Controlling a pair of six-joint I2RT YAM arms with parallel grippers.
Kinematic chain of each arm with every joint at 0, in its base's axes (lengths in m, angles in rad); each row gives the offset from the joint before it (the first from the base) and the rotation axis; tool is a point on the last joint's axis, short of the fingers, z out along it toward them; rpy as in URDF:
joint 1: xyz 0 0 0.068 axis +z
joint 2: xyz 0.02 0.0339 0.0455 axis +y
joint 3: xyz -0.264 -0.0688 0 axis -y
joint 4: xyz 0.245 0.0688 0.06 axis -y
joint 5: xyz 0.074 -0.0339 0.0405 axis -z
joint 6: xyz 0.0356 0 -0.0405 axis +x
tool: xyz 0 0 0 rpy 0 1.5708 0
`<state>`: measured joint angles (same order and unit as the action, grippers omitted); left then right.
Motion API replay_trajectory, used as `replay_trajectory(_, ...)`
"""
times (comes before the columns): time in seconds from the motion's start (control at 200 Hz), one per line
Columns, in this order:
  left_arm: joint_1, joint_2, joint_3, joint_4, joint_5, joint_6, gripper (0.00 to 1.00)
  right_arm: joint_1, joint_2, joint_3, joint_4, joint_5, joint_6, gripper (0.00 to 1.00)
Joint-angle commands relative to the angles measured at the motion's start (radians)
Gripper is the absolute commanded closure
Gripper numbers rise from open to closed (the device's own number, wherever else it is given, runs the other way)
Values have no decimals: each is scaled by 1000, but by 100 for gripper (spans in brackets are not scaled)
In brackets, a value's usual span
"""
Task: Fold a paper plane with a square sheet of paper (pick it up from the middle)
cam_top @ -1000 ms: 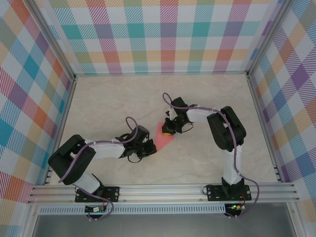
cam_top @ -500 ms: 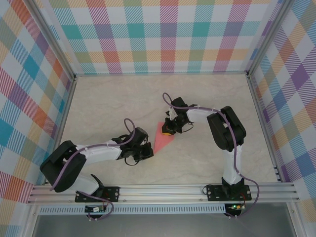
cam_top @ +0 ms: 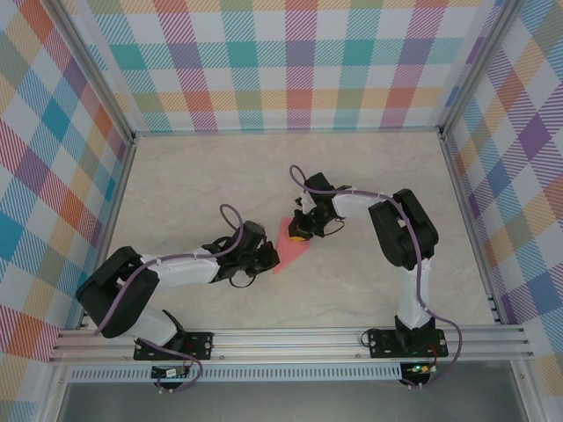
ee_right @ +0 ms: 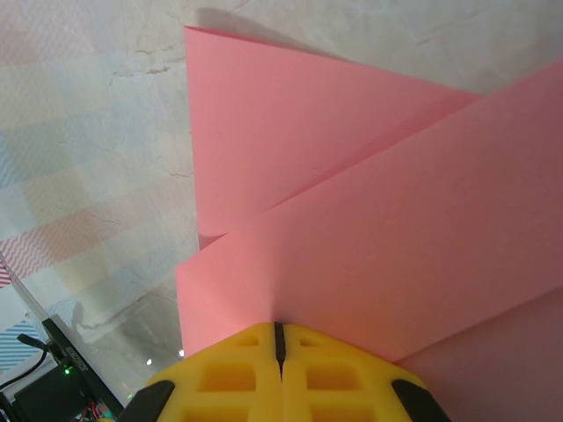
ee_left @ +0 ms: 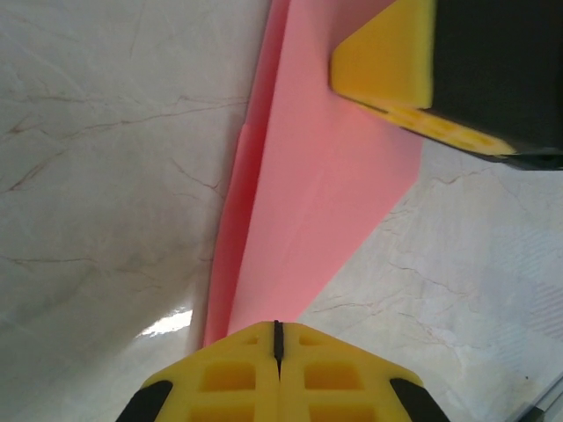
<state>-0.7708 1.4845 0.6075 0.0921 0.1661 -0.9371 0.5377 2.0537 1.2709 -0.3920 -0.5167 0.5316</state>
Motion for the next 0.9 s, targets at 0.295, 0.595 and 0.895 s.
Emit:
replay_trajectory(0.295, -5, 78, 26, -52, 10, 8, 100, -7, 21, -24, -55, 95, -63, 100)
replay_trajectory(0.595, -16, 131, 42, -172, 21, 29, 100, -5, -140, -96, 105, -87, -134, 100)
replay_trajectory(0.895, -17, 134, 62, -237, 1, 36, 100, 67, -118, -128, 100, -121, -162, 100)
